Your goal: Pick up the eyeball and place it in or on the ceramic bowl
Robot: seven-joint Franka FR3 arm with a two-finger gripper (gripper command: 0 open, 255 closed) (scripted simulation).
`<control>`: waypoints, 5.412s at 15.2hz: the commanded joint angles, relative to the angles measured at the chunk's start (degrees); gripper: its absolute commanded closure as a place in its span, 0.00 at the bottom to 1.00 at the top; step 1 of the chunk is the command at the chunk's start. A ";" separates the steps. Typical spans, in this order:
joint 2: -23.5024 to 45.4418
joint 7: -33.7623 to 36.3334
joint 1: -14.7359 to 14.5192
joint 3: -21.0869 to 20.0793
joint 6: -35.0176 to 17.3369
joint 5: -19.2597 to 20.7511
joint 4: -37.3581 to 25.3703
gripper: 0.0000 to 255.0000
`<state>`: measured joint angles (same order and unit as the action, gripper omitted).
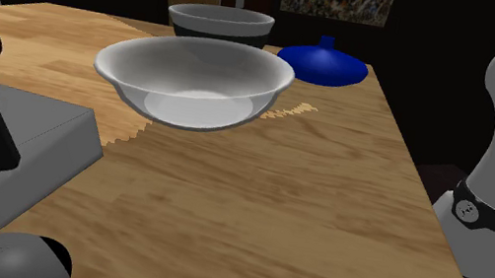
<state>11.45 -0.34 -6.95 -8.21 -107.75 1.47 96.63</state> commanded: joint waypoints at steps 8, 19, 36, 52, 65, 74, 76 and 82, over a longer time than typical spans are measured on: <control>0.73 0.07 -0.02 0.03 -3.28 0.13 2.52 0.00; 0.73 0.07 -0.02 0.03 -3.27 0.12 2.52 1.00; -0.20 -0.05 -0.10 -0.08 7.97 -0.07 -7.82 1.00; -0.96 -2.34 1.21 0.68 18.58 -0.33 -17.68 1.00; -13.33 -19.10 10.41 8.37 15.80 -1.63 -2.56 1.00; -15.93 -31.25 16.16 14.82 15.77 -1.06 0.06 1.00; -15.85 -34.01 17.42 16.31 15.87 -0.94 -0.12 1.00; -14.17 -42.43 21.27 20.87 16.41 -0.93 -2.36 1.00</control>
<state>-3.50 -41.12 13.63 11.83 -91.74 0.66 95.45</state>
